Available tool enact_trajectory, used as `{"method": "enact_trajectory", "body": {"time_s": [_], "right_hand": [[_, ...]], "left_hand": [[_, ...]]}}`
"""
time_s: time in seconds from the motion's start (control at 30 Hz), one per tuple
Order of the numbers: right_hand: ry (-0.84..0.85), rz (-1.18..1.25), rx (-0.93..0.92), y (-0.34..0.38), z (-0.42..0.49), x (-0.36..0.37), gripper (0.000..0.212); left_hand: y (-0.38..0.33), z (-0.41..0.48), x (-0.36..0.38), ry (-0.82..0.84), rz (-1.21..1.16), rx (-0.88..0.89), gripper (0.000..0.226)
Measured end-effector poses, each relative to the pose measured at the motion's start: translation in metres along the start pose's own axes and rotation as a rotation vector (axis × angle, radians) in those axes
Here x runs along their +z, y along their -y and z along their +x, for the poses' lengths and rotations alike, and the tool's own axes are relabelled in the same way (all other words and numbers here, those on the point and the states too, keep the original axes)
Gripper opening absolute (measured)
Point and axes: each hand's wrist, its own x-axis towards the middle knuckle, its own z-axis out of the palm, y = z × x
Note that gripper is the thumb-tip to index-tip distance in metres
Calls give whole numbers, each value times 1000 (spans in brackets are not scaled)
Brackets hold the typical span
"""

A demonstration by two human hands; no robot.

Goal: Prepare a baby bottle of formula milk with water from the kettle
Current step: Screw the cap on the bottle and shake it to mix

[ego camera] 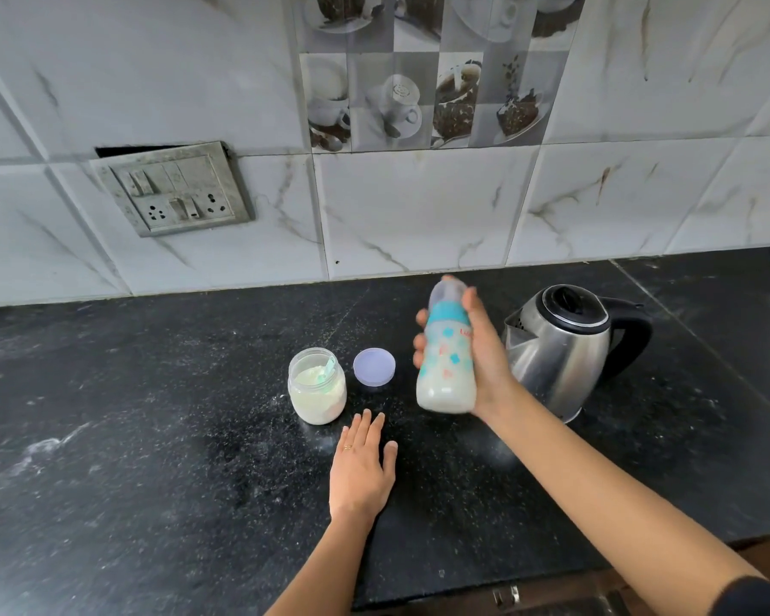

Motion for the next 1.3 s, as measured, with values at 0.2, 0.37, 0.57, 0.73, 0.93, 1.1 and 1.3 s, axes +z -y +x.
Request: {"method": "enact_trajectory", "body": {"time_s": [0.2,0.37,0.57,0.73,0.93,1.1,1.3], "right_hand": [[68,-125,13,-7,-4,-8,42],[-84,94,-36,13,9,-8,50],[25,-108,-12,-5,-5,-10,39],[-115,123,13,7,9,-8,48],[87,13,62,-1,0,-4,47],[113,45,55,-6,3,-9,44],[156,94,9,6,15,-6,49]], "left_hand": [[1,-1,0,-3,-2,-1,53],[0,-1,-1,0,5,3,53],[0,-1,0,-9,1,-3,53],[0,-1,-1,-15,-4,2,53],[0,0,0,-15,-2,-1,53],[1,0,0,-8,-1,-1,53],[1,0,1,-11,2,0,53]]}}
